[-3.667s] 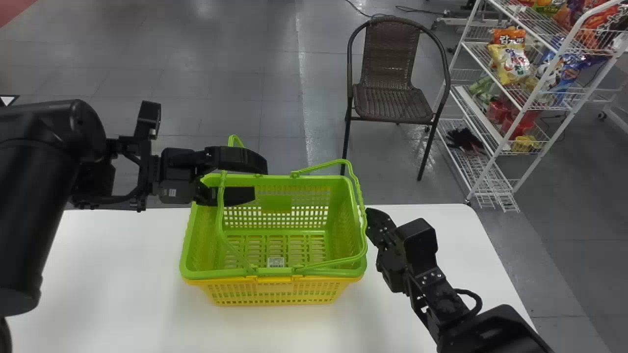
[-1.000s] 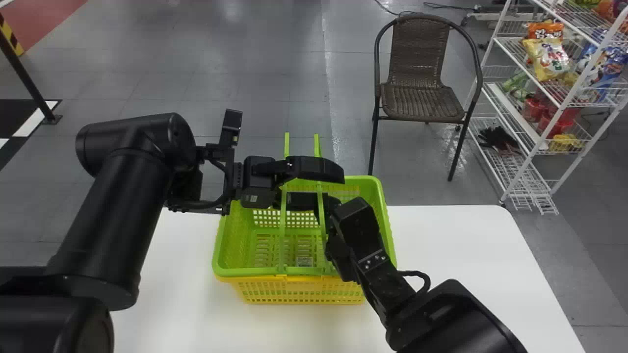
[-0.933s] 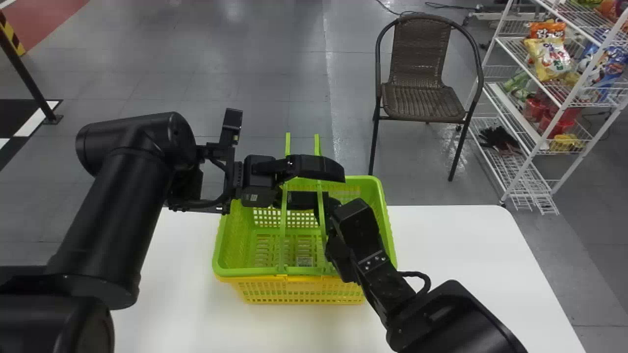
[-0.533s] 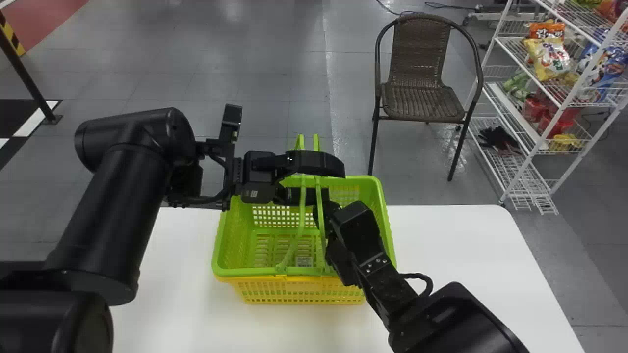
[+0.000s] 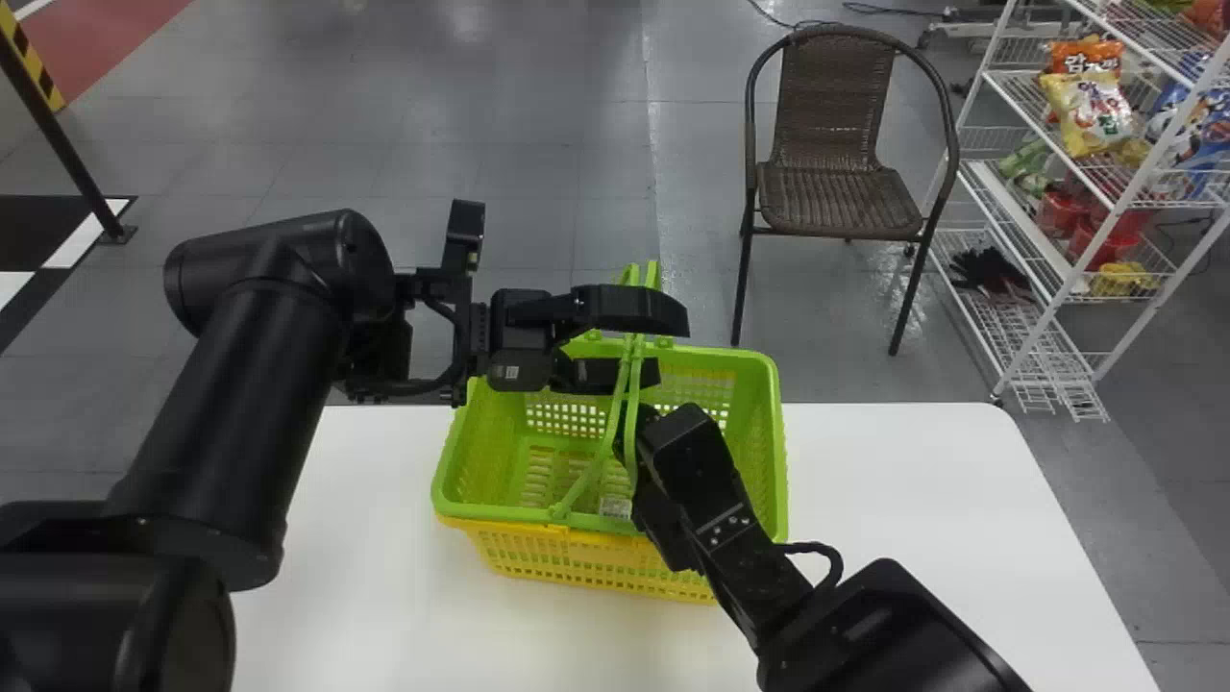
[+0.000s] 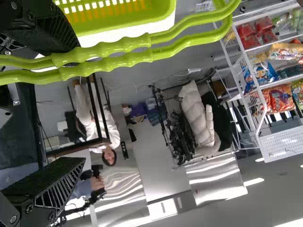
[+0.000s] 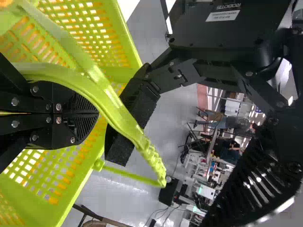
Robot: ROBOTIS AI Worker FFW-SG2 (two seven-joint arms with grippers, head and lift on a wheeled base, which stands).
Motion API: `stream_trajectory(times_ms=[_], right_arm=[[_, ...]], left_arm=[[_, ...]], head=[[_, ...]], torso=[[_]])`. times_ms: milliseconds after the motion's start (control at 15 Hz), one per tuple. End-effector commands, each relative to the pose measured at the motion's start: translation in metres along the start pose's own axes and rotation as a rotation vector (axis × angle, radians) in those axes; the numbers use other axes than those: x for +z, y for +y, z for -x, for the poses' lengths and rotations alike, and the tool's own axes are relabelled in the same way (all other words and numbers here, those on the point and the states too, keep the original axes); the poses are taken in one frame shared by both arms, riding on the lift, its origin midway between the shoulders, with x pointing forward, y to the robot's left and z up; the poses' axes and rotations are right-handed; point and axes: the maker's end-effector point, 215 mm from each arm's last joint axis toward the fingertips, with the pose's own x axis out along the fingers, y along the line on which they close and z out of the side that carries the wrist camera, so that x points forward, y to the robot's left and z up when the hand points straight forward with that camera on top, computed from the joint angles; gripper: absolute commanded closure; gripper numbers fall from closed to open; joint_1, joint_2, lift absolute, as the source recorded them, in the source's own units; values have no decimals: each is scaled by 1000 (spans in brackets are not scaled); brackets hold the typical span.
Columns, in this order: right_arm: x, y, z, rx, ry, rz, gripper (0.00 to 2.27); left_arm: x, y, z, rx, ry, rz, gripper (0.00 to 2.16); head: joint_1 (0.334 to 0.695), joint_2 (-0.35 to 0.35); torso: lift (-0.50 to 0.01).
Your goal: Grasp handle with right gripper to insert into left gripper then lift and swing left to center
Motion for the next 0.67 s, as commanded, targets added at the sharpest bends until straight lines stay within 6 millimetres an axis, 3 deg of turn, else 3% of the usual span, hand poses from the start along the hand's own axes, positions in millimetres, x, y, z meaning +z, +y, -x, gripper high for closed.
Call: stream_trajectory(times_ms=[0,400,600], right_arm=[[-1,0,0,0,2,2,2111],[-3,-6,2,-12,5,-5,2111],[-14,-26,12,-47,17,-10,2115]], left_arm=[[2,-2,0,-4,-5,0,100],[9,-10,4,-45,-33,13,100],[15,-18,8,-69,-53,25,100]], head=[[695,-4],[695,-4],[695,-9]], torso=[[0],[0],[0]])
